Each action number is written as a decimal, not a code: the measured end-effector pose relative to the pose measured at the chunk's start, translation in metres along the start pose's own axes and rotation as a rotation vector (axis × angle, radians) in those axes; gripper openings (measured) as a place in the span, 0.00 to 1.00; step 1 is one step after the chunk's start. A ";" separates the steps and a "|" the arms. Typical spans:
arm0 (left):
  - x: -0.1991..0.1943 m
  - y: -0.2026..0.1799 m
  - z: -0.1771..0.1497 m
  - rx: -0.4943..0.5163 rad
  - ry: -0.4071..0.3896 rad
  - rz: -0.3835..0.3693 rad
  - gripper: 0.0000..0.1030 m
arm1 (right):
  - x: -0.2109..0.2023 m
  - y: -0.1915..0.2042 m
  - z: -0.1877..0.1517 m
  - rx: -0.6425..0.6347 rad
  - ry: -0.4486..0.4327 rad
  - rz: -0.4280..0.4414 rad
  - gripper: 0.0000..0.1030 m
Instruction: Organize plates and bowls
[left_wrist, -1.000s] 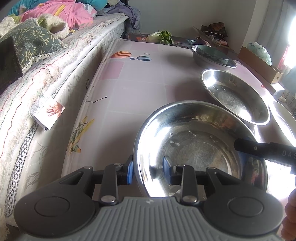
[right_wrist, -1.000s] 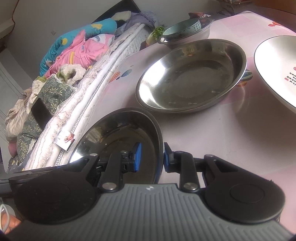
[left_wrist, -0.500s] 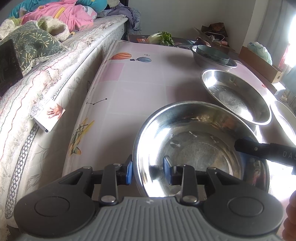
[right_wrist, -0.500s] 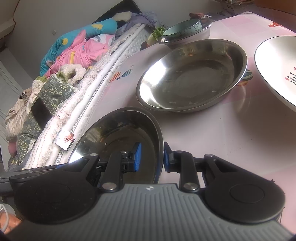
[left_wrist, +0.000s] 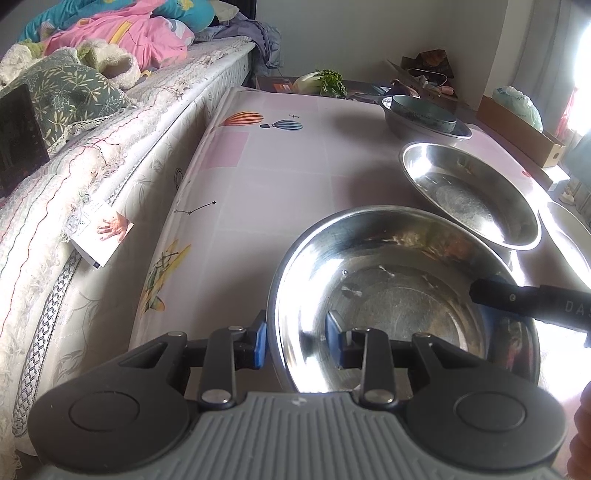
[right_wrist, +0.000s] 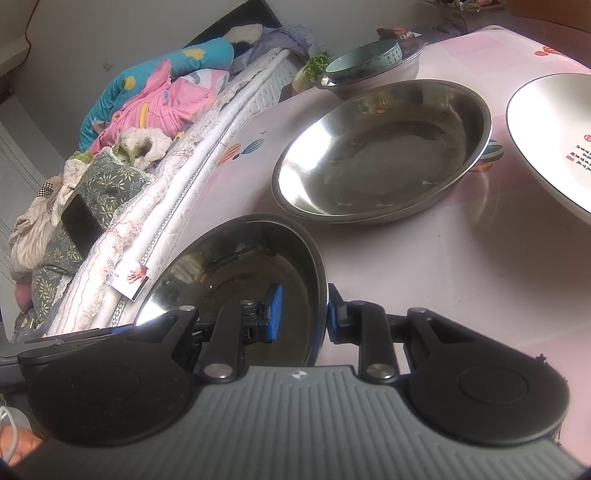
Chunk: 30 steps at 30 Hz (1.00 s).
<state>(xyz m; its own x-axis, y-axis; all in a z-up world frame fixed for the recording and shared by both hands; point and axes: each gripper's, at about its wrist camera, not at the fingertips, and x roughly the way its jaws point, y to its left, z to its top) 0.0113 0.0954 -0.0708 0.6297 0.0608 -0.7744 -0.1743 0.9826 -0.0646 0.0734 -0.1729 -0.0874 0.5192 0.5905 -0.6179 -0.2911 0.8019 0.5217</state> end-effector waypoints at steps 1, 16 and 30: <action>0.000 0.000 0.000 0.000 -0.001 0.000 0.32 | 0.000 0.000 0.000 -0.002 -0.001 0.000 0.23; -0.006 0.003 -0.001 -0.009 -0.014 0.002 0.32 | -0.006 0.001 0.002 -0.025 -0.013 0.006 0.23; -0.013 0.004 0.000 -0.010 -0.025 0.010 0.32 | -0.014 0.004 0.001 -0.036 -0.021 0.013 0.23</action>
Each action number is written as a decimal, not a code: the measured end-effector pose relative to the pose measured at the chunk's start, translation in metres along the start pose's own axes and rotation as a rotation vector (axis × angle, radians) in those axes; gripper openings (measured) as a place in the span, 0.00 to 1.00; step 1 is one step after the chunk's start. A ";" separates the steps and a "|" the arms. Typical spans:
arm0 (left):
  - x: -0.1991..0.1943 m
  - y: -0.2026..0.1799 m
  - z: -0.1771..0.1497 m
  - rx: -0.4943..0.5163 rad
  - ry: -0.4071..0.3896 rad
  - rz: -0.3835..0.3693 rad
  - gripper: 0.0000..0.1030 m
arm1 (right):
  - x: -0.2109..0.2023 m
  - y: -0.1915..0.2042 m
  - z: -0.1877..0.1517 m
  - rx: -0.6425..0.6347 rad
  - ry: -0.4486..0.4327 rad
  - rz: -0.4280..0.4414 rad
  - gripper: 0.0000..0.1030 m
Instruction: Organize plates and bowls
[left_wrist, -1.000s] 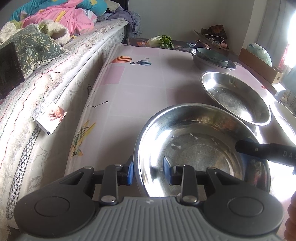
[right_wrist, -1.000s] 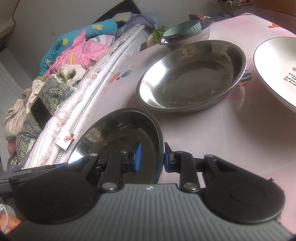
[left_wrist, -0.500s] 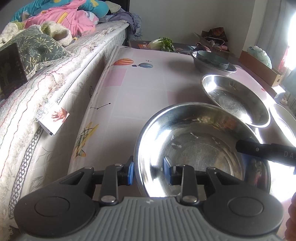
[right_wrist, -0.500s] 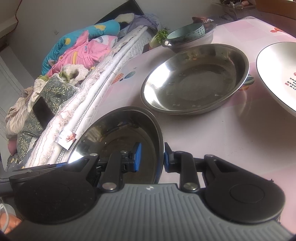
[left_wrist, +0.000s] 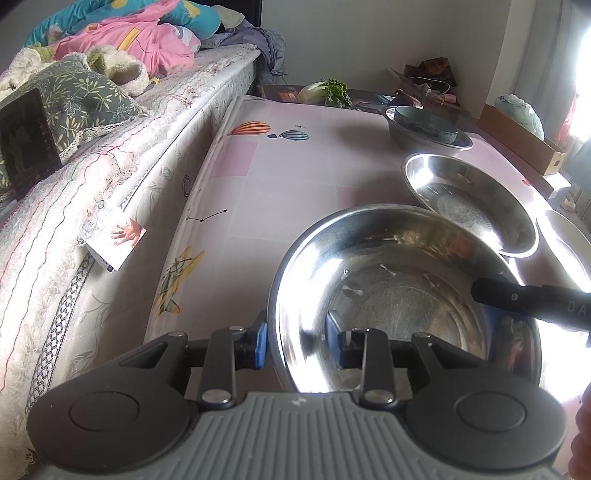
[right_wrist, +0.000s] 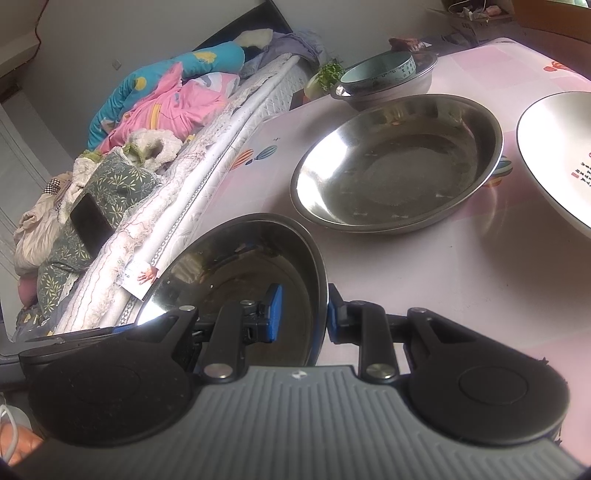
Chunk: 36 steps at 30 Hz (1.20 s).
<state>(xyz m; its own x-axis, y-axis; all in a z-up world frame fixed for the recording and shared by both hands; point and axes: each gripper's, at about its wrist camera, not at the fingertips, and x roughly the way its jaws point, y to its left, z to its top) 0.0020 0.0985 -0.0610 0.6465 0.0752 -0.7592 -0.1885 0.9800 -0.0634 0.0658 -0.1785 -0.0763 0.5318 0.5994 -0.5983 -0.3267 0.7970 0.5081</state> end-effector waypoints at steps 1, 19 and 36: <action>-0.001 0.000 0.000 -0.001 -0.002 0.001 0.32 | -0.001 0.000 0.000 -0.001 0.000 0.000 0.23; -0.012 -0.006 0.004 0.012 -0.024 0.014 0.32 | -0.010 -0.002 0.001 -0.006 -0.020 0.015 0.23; -0.023 -0.042 0.034 0.078 -0.085 -0.035 0.32 | -0.049 -0.015 0.019 0.043 -0.106 -0.010 0.23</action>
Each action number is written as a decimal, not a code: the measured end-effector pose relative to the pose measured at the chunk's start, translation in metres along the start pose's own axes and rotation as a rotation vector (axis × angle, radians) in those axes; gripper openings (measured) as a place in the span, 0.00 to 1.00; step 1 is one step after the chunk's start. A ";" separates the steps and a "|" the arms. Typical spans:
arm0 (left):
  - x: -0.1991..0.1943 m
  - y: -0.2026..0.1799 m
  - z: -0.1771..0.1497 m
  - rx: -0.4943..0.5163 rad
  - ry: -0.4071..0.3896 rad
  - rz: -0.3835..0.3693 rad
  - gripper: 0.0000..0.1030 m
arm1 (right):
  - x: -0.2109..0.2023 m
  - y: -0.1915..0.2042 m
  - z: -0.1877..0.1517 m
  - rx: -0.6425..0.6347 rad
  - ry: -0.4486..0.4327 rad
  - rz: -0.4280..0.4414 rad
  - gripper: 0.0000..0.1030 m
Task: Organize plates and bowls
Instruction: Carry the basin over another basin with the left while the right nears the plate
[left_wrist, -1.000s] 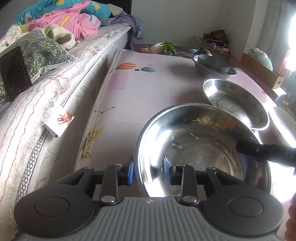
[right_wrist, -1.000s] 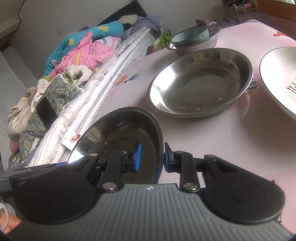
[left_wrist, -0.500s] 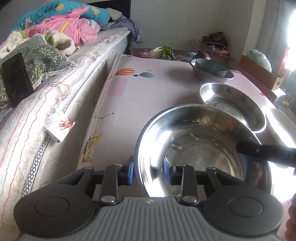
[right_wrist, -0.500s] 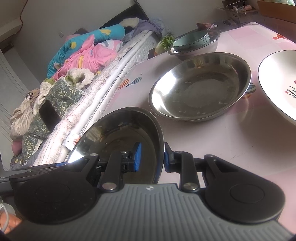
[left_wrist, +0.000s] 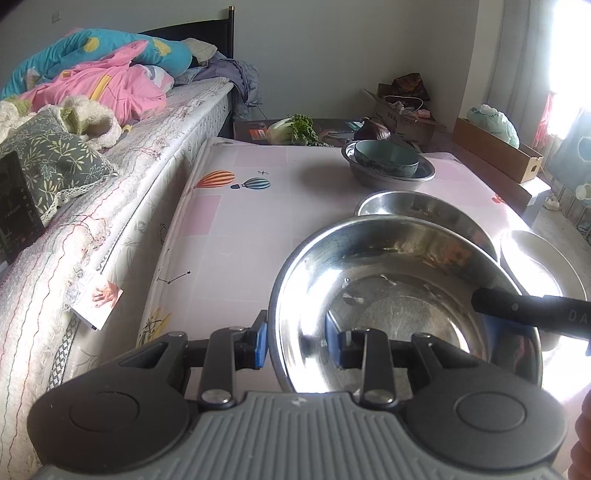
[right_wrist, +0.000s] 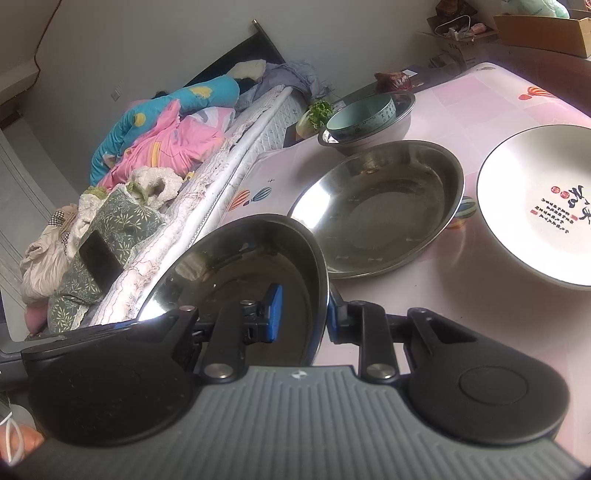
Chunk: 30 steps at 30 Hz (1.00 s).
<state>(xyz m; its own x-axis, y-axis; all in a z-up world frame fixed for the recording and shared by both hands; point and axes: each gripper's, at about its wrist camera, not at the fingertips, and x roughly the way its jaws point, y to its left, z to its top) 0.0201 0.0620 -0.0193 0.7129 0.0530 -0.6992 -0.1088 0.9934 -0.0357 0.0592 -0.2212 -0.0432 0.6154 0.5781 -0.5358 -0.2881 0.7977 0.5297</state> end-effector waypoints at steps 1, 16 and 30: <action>0.002 -0.003 0.003 0.006 -0.003 -0.007 0.32 | -0.002 -0.002 0.002 0.004 -0.006 -0.004 0.23; 0.049 -0.045 0.050 0.049 0.024 -0.114 0.32 | -0.010 -0.038 0.040 0.057 -0.063 -0.122 0.23; 0.113 -0.072 0.080 0.057 0.107 -0.149 0.32 | 0.035 -0.076 0.080 0.072 0.017 -0.239 0.26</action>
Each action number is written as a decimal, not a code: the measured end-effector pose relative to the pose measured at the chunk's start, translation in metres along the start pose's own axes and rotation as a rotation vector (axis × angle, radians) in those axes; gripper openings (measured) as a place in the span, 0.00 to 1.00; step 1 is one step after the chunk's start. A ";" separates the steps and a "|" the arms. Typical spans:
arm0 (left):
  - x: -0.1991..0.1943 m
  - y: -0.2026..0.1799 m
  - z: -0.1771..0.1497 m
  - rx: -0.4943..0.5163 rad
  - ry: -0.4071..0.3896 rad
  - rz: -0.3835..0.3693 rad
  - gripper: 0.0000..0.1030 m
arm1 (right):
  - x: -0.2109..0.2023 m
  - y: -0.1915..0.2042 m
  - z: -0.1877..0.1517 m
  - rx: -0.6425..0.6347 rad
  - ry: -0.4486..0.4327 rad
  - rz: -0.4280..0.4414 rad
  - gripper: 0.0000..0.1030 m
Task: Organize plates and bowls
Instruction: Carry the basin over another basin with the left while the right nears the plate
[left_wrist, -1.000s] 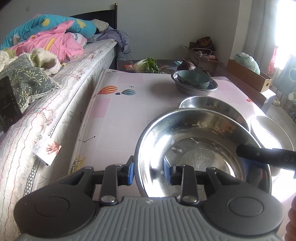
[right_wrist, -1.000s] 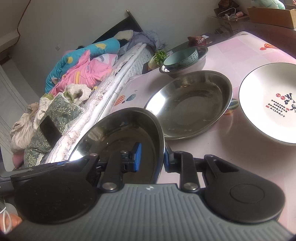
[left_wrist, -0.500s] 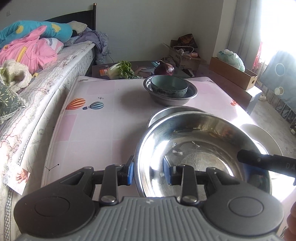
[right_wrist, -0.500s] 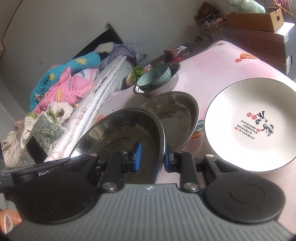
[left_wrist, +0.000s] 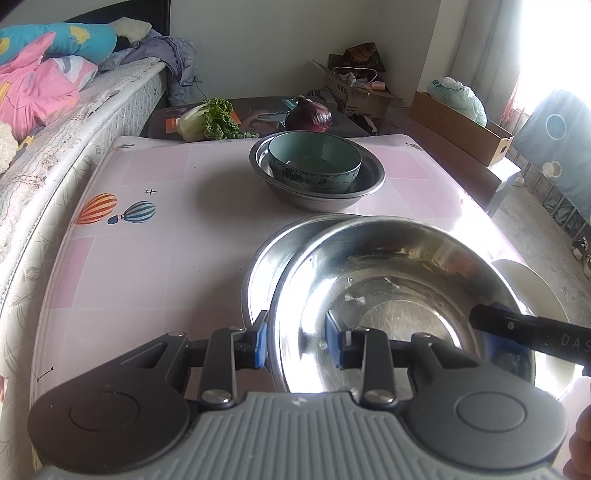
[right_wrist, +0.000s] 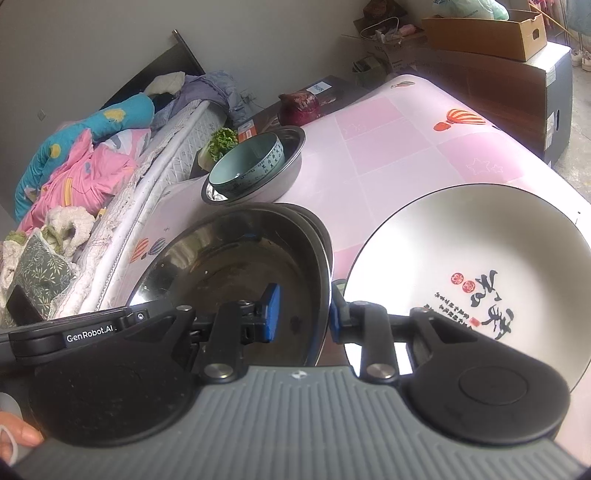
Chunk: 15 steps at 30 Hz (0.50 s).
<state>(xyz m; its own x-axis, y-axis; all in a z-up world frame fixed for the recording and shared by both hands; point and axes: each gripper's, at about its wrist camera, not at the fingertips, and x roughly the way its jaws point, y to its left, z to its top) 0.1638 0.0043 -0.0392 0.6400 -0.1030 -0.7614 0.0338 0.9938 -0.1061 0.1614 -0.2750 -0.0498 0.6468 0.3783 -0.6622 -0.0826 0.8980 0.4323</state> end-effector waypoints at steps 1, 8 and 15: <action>0.003 0.001 0.001 0.000 0.007 0.001 0.32 | 0.003 -0.001 0.001 0.001 0.005 -0.003 0.26; 0.013 0.005 0.008 -0.009 0.007 0.002 0.32 | 0.020 0.003 0.014 -0.021 0.022 -0.013 0.29; 0.007 0.013 0.009 -0.030 -0.032 0.011 0.41 | 0.019 0.001 0.018 0.002 -0.007 -0.022 0.44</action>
<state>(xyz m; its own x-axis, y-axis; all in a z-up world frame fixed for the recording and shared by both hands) 0.1753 0.0173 -0.0400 0.6643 -0.0901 -0.7420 0.0037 0.9931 -0.1173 0.1874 -0.2712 -0.0512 0.6535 0.3573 -0.6672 -0.0669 0.9054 0.4193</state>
